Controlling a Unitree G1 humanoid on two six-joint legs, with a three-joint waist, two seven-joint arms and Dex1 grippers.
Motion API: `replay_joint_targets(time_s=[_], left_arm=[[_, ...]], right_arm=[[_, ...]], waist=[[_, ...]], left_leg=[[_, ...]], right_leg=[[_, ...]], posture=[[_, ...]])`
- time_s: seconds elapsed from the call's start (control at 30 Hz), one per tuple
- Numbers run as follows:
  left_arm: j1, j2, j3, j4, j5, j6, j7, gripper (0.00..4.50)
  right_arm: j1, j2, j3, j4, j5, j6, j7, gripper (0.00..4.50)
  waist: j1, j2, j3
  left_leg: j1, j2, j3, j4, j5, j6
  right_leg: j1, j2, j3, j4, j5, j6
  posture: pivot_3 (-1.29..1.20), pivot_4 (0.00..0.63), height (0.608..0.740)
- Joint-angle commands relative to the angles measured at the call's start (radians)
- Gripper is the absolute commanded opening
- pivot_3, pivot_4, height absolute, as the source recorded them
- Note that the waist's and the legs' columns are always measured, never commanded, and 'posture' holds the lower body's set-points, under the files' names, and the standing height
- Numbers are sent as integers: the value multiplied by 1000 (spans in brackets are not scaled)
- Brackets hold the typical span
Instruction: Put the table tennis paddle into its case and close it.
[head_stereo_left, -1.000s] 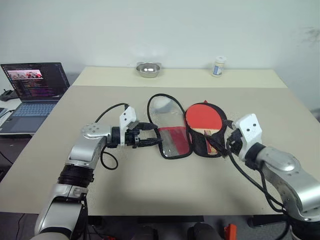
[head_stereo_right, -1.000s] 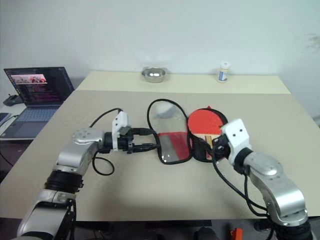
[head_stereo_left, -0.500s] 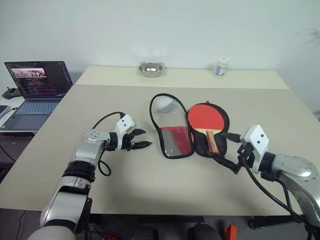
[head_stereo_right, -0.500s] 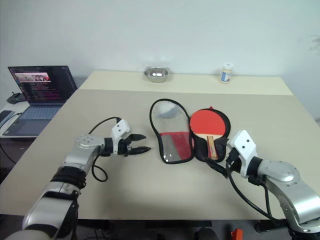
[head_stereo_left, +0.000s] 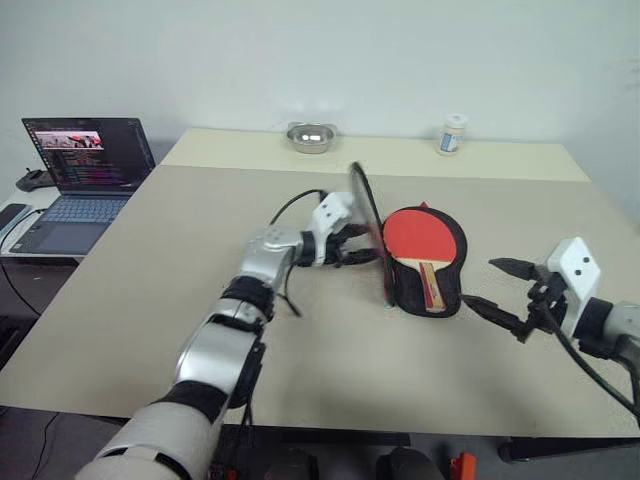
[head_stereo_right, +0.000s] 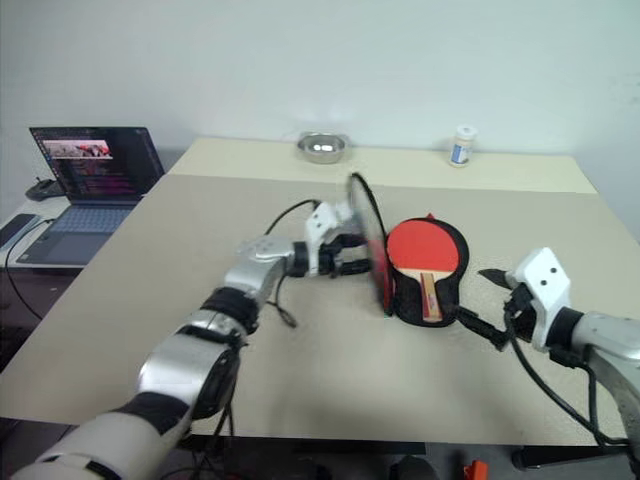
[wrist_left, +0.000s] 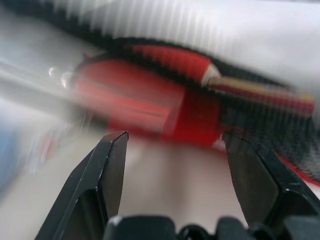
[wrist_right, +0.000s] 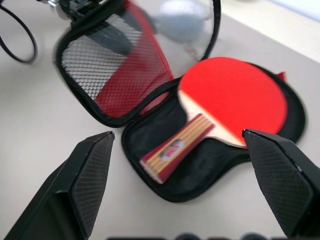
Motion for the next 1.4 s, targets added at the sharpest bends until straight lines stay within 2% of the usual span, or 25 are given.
replay_joint_targets(time_s=[0.03, 0.23, 0.33, 0.43, 0.6, 0.8, 0.93, 1.03, 1.4], left_arm=[[-78, -86, 25, 71, 6, -52, 74, 3288], [-97, -158, 28, 158, 50, -79, 207, 3288], [-81, -141, 37, 150, 49, -107, 172, 3288], [-57, -94, 51, 109, 27, -136, 64, 3288], [4, 24, 79, -1, -22, -121, -120, 3288], [147, 147, 77, -279, -83, 5, -260, 3288], [244, 190, 83, -486, -122, 128, -238, 3288], [283, 202, 78, -567, -130, 178, -210, 3288], [303, 215, 64, -633, -135, 229, -175, 3288]], right_arm=[[-4, -31, -62, -19, 18, 21, -14, 4488], [-7, -24, -75, -36, 42, 73, -58, 4488], [-36, -1, -55, -30, 72, 115, -103, 4488], [-86, 28, -16, 11, 84, 151, -144, 4488], [-190, 73, 74, 127, 58, 166, -188, 4488], [-315, 117, 237, 391, -110, 60, -229, 4488], [-406, 196, 275, 597, -187, -25, -264, 4488], [-444, 239, 276, 700, -228, -74, -281, 4488], [-460, 290, 319, 789, -272, -72, -218, 4488]], waist=[[1, 0, 0], [-11, 0, 0], [-10, 0, 0], [-12, 0, 0], [-14, 1, 0], [-10, 1, 0], [-10, 1, 0], [-5, 1, -1], [-8, 2, -1]], left_leg=[[0, 0, 0, 0, 0, 0], [1, 2, 1, -1, 0, 0], [1, 2, 0, -1, 0, 0], [2, 2, 2, 0, 0, 0], [3, 2, 2, -1, 0, 0], [3, 1, 3, 0, 0, 0], [2, 1, 3, 0, 0, 0], [2, 1, 3, 1, 0, 0], [3, 2, 3, 1, 0, 0]], right_leg=[[0, 0, 0, -1, 0, 0], [0, 2, 1, 0, 0, 0], [-1, 2, 1, 1, 0, 0], [-1, 2, 2, 1, 0, 0], [-1, 2, 3, 3, 0, 0], [-1, 1, 4, 3, 0, 0], [-1, 1, 4, 4, 0, 0], [-1, 1, 3, 4, 0, -1], [-1, 0, 4, 5, 0, -1]], posture=[[0, 150, 740], [0, 150, 740], [0, 150, 740], [0, 150, 740], [0, 150, 740], [0, 150, 740], [0, 150, 740], [0, 150, 740], [0, 150, 740]])
